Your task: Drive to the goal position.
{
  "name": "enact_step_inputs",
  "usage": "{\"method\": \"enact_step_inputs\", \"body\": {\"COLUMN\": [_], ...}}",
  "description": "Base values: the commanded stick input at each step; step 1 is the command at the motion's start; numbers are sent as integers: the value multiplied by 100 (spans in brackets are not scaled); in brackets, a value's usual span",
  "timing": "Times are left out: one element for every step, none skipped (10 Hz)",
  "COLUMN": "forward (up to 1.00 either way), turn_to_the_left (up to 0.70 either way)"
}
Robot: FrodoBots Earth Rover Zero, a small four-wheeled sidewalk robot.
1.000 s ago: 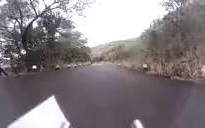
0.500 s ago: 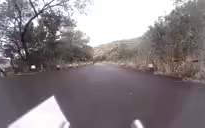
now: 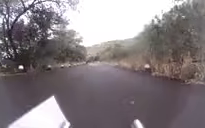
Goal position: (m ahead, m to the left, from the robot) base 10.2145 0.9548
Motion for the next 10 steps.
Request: {"method": "enact_step_inputs", "body": {"forward": [100, 100, 100, 100, 100, 100, 100, 100, 100, 100], "turn_to_the_left": [0, 0, 0, 0, 0, 0, 0, 0, 0, 0]}}
